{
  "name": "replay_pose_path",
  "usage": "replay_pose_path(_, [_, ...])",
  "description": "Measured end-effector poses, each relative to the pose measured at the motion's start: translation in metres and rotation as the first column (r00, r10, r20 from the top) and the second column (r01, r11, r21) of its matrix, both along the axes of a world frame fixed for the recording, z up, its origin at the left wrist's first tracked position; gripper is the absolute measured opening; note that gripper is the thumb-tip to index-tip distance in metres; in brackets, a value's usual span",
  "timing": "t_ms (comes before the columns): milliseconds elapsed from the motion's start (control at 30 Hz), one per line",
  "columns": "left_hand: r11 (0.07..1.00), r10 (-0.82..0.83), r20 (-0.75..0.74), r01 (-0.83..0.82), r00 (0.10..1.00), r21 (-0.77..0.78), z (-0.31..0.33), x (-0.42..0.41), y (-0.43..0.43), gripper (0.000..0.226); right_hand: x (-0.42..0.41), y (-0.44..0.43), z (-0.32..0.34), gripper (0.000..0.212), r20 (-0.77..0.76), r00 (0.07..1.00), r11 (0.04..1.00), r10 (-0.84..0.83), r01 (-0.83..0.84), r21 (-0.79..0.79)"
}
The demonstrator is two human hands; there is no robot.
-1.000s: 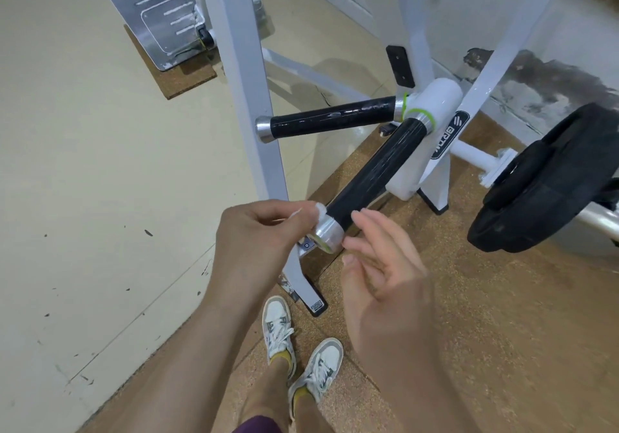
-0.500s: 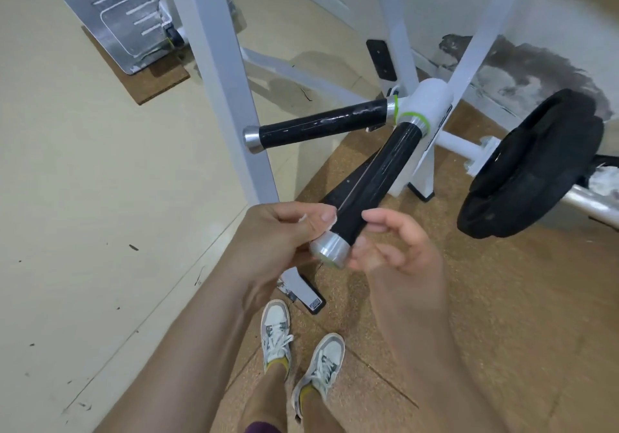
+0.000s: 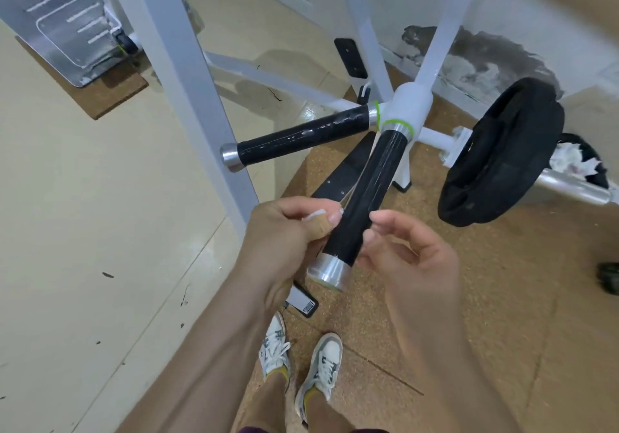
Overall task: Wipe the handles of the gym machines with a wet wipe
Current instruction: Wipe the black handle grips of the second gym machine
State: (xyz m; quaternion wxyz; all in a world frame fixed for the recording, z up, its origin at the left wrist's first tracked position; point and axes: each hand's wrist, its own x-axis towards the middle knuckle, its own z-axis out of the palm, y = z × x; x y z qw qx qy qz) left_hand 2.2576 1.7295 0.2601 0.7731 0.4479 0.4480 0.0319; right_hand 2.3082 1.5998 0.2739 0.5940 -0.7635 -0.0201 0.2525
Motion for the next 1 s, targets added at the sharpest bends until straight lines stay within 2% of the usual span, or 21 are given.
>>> replay_pose_path(100, [1.0,0.01,0.012,-0.01,1.0,-0.003,-0.001,0.009,0.0,0.007,0.004,0.0,-0.001,0.018,0.009,1.0,1.0,-0.01,0.01,0.007])
replay_pose_path(300, [0.976,-0.167,-0.056,0.173,0.984,0.129,0.0,-0.021,0.009,0.013,0.009,-0.001,0.001,0.024,0.042,0.997,0.995,0.069,-0.065,-0.078])
replay_pose_path(367, [0.981,-0.126,-0.065,0.134,0.99,0.142,0.0,-0.01,0.007,0.006,0.013,-0.001,0.001,0.024,0.036,0.996,0.995,0.081,-0.078,-0.067])
replay_pose_path(500, [0.998,0.006,-0.02,-0.005,1.0,0.06,-0.001,0.008,-0.002,0.004,0.016,-0.003,0.0,0.025,0.0,0.995,0.995,0.096,-0.096,-0.029])
replay_pose_path(600, [0.987,-0.065,-0.066,0.074,0.996,0.145,0.001,-0.012,-0.006,0.03,0.018,-0.006,-0.001,0.026,-0.053,0.992,0.993,0.114,-0.113,0.019])
replay_pose_path(633, [0.98,-0.086,-0.069,0.097,0.994,0.173,0.003,-0.017,-0.005,0.032,0.019,-0.006,-0.001,0.027,-0.072,0.991,0.993,0.117,-0.115,0.036])
replay_pose_path(733, [0.995,-0.05,-0.078,0.056,0.996,0.079,0.003,-0.013,-0.001,0.016,0.022,-0.007,-0.001,0.028,-0.143,0.982,0.991,0.12,-0.11,0.075])
replay_pose_path(833, [0.999,0.02,-0.033,-0.021,0.999,-0.036,-0.003,0.009,0.002,0.014,0.027,-0.007,-0.002,0.028,-0.202,0.973,0.987,0.116,-0.091,0.13])
replay_pose_path(900, [0.999,0.037,-0.015,-0.037,0.999,-0.013,-0.003,0.02,0.002,0.013,0.029,-0.007,-0.002,0.028,-0.228,0.967,0.986,0.116,-0.085,0.14])
replay_pose_path(1000, [0.996,-0.035,-0.039,0.038,0.999,0.075,0.003,0.012,0.006,0.019,0.032,-0.008,-0.001,0.028,-0.222,0.964,0.985,0.145,-0.119,0.124])
